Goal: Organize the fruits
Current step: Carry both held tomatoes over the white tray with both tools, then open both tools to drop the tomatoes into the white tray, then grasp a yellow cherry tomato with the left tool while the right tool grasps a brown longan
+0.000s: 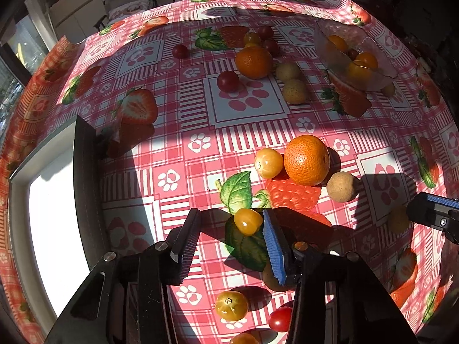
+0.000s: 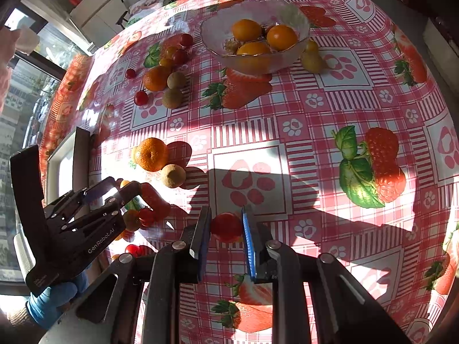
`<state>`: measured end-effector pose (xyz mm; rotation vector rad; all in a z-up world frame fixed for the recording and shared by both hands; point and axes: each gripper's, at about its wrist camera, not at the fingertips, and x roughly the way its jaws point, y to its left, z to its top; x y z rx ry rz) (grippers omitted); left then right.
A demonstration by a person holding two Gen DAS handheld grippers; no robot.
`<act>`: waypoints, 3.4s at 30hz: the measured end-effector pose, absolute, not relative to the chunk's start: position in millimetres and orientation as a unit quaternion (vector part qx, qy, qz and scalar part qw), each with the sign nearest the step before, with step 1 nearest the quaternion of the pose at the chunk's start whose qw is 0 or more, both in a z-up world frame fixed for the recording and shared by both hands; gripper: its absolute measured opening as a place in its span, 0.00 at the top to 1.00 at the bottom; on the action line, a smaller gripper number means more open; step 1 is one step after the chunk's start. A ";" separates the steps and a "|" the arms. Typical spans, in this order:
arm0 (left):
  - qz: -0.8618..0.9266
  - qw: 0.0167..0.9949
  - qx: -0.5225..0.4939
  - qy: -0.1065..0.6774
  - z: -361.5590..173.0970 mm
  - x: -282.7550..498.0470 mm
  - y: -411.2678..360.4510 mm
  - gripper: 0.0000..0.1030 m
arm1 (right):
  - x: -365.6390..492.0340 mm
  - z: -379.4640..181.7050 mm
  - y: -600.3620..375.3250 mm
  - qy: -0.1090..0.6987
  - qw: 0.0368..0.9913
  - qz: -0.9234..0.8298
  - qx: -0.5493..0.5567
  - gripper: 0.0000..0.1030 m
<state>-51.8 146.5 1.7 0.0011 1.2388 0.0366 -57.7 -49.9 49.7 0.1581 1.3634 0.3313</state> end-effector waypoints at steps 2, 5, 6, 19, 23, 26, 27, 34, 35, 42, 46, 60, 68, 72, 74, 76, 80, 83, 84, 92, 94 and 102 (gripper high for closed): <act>0.011 0.815 0.002 0.580 2.1 -55.7 141.8 0.76 | -57.9 50.8 -49.7 0.625 0.762 0.152 0.075 0.77; 0.002 0.815 -0.002 0.579 4.0 -59.9 138.0 0.82 | -58.6 53.1 -47.6 0.623 0.763 0.155 0.075 0.77; -0.002 0.814 -0.017 0.580 5.7 -61.4 140.0 0.82 | -59.4 54.4 -46.1 0.623 0.763 0.157 0.075 0.77; 0.039 0.827 -0.081 0.555 53.2 -101.6 204.2 0.82 | -76.2 76.4 18.8 0.615 0.754 0.226 0.048 0.77; 0.069 0.825 -0.091 0.554 59.0 -124.5 237.0 0.82 | -86.9 77.5 56.2 0.618 0.742 0.257 0.035 0.77; 0.096 0.819 -0.100 0.557 59.1 -142.7 265.9 0.82 | -98.0 76.9 90.5 0.620 0.730 0.286 0.022 0.77; 0.105 0.816 -0.103 0.558 58.2 -148.9 274.6 0.82 | -102.2 76.6 102.7 0.621 0.725 0.297 0.018 0.77; 0.148 0.795 -0.121 0.575 39.4 -183.3 320.5 0.82 | -131.0 67.1 182.4 0.629 0.690 0.359 -0.017 0.78; 0.151 0.792 -0.123 0.578 35.7 -186.9 324.5 0.82 | -134.6 63.8 191.5 0.631 0.684 0.365 -0.023 0.78; 0.153 0.783 -0.133 0.588 17.5 -198.7 337.4 0.82 | -146.8 41.8 226.2 0.643 0.665 0.375 -0.065 0.78; 0.148 0.783 -0.130 0.590 11.2 -197.6 336.5 0.82 | -146.3 32.7 231.7 0.646 0.661 0.372 -0.083 0.78; 0.150 0.791 -0.112 0.582 10.6 -196.2 333.0 0.33 | -138.5 15.6 233.8 0.659 0.655 0.362 -0.082 0.72; 0.113 0.797 -0.094 0.586 20.3 -190.3 324.5 0.33 | -135.2 45.8 228.4 0.633 0.671 0.385 -0.041 0.20; 0.092 0.802 -0.094 0.583 30.7 -185.2 314.3 0.33 | -129.2 65.9 210.5 0.619 0.693 0.370 -0.024 0.20; 0.080 0.799 -0.102 0.587 34.2 -179.2 308.0 0.33 | -125.6 74.3 192.2 0.610 0.708 0.355 -0.013 0.20; 0.070 0.797 -0.105 0.591 36.6 -172.8 296.1 0.33 | -120.3 80.9 172.1 0.602 0.725 0.335 -0.010 0.19; 0.059 0.799 -0.065 0.595 44.9 -151.2 263.6 0.33 | -108.8 87.2 119.2 0.594 0.754 0.281 -0.001 0.19; 0.040 0.807 -0.045 0.587 52.9 -131.2 240.4 0.33 | -102.9 85.3 78.1 0.597 0.767 0.235 0.014 0.19; 0.034 0.810 -0.040 0.584 55.0 -124.9 234.0 0.33 | -101.7 83.9 65.9 0.597 0.771 0.220 0.017 0.19; 0.003 0.827 0.012 0.562 52.7 -65.2 184.8 0.33 | -94.0 62.5 -16.5 0.615 0.778 0.126 0.036 0.19; -0.006 0.825 0.017 0.565 44.9 -51.5 176.4 0.33 | -91.5 58.0 -24.1 0.618 0.777 0.116 0.037 0.19; -0.043 0.816 0.055 0.574 14.4 -29.0 148.5 0.33 | -86.5 40.9 -33.1 0.625 0.772 0.111 0.031 0.20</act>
